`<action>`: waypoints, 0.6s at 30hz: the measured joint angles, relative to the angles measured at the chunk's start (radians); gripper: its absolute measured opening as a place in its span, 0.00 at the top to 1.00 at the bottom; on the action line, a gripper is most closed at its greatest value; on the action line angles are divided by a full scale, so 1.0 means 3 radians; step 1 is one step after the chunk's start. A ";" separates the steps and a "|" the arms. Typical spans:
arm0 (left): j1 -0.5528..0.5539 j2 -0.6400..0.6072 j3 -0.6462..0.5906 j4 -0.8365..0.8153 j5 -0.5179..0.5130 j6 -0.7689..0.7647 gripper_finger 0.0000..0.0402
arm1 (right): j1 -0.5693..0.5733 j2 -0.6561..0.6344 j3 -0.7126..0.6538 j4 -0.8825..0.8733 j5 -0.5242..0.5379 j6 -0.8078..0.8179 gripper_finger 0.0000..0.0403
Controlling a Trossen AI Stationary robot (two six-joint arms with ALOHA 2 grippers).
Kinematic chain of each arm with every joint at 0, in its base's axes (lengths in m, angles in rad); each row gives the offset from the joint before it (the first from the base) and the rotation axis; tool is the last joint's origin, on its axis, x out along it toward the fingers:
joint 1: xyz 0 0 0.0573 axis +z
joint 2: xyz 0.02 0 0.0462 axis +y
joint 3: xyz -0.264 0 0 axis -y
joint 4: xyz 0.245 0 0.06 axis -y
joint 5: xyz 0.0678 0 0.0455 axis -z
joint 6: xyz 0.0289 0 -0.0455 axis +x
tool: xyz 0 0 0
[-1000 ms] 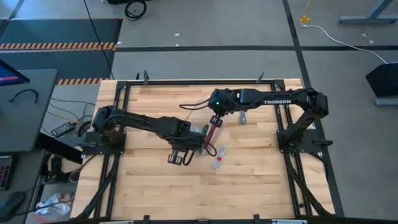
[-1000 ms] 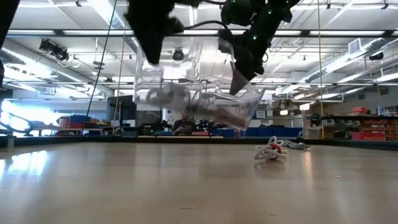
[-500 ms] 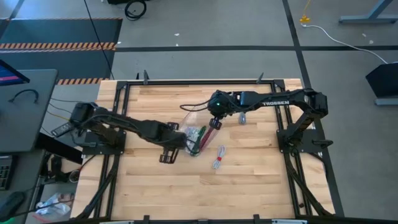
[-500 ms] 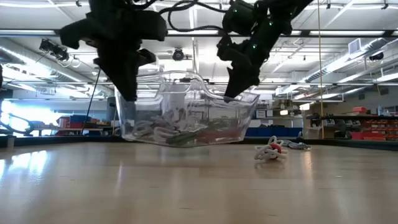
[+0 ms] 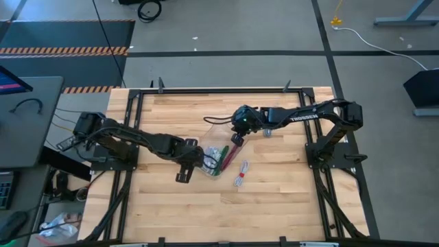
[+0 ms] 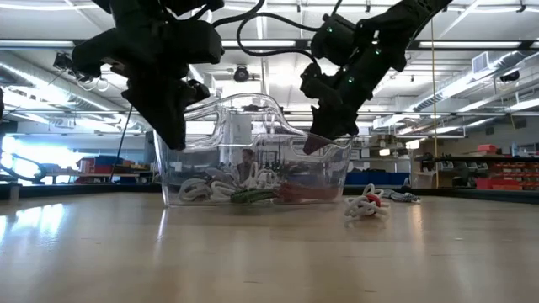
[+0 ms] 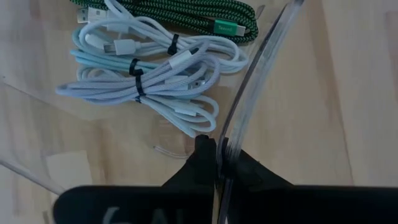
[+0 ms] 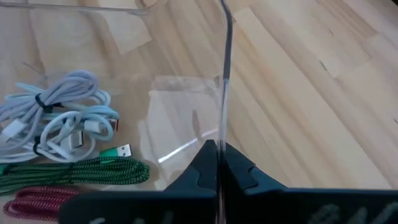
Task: Pick and place USB-C Cables
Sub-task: Move the transparent bin to the center of the table
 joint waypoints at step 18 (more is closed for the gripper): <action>0.0001 -0.0003 0.0378 -0.0200 -0.0151 0.0019 0.74 | 0.0001 0.0022 -0.0026 0.0189 0.0154 -0.0334 0.72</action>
